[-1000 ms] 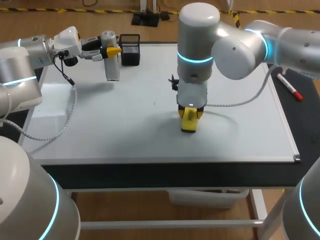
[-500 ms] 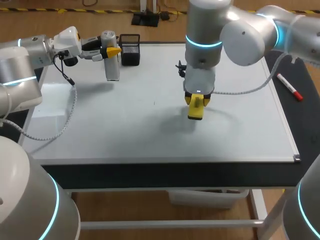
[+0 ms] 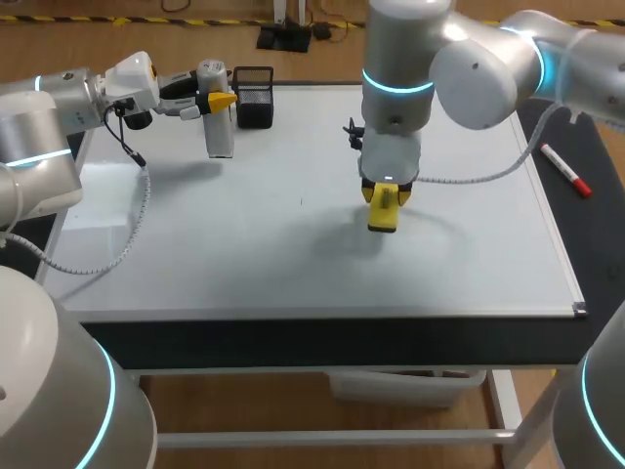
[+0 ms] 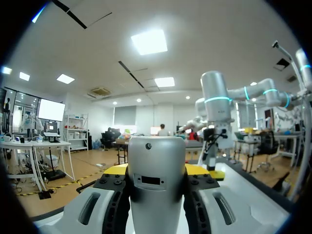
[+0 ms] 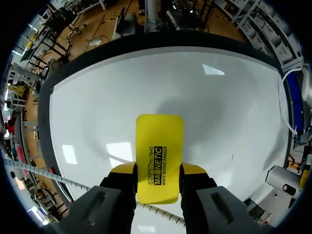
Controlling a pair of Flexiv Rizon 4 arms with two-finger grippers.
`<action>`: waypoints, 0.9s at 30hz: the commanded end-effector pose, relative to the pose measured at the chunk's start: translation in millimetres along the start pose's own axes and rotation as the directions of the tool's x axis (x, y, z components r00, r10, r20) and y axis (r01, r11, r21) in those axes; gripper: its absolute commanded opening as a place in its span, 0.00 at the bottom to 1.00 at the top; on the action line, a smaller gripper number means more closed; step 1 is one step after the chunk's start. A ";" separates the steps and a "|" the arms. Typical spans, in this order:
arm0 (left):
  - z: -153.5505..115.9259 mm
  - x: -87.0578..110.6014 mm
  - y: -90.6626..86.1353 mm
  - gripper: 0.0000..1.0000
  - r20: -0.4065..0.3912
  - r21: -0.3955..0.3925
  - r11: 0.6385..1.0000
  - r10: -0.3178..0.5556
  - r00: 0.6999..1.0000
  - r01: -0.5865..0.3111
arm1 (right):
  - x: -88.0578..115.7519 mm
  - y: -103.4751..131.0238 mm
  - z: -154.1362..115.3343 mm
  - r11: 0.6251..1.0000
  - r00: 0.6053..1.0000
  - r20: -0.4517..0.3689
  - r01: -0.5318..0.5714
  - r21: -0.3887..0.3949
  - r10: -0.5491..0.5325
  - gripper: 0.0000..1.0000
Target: Pick up the inspection probe, press it on each red-marked spot on the whiteboard one by one, put down the probe, pick up the eraser, and wipe off all the red marks.
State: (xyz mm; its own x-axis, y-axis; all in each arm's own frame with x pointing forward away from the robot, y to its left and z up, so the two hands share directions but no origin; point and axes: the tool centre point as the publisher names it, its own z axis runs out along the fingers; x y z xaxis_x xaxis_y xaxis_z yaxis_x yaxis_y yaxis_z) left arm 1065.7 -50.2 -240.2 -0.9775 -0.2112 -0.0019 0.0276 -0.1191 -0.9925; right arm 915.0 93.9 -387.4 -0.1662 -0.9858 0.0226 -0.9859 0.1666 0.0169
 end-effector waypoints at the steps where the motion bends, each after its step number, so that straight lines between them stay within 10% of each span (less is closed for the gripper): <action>1: 0.8 0.6 -0.6 0.00 0.003 0.000 1.000 0.002 1.000 -0.002 | 1.0 -15.1 -9.4 0.999 0.999 -0.007 0.036 0.017 -0.036 0.00; 27: 0.8 0.6 -0.6 0.00 0.003 0.000 1.000 0.002 1.000 -0.002 | 26.6 -176.9 -10.9 0.990 0.989 -0.055 0.136 0.033 -0.134 0.00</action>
State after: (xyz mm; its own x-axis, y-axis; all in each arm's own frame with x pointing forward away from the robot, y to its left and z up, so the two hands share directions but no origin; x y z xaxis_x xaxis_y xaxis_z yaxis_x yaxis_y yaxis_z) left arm 1065.7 -50.0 -240.3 -0.9774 -0.2114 -0.0018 0.0276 -0.1190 -0.9925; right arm 1063.4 38.0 -374.7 -0.0347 -0.9968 0.0722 -0.9980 0.0307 -0.0562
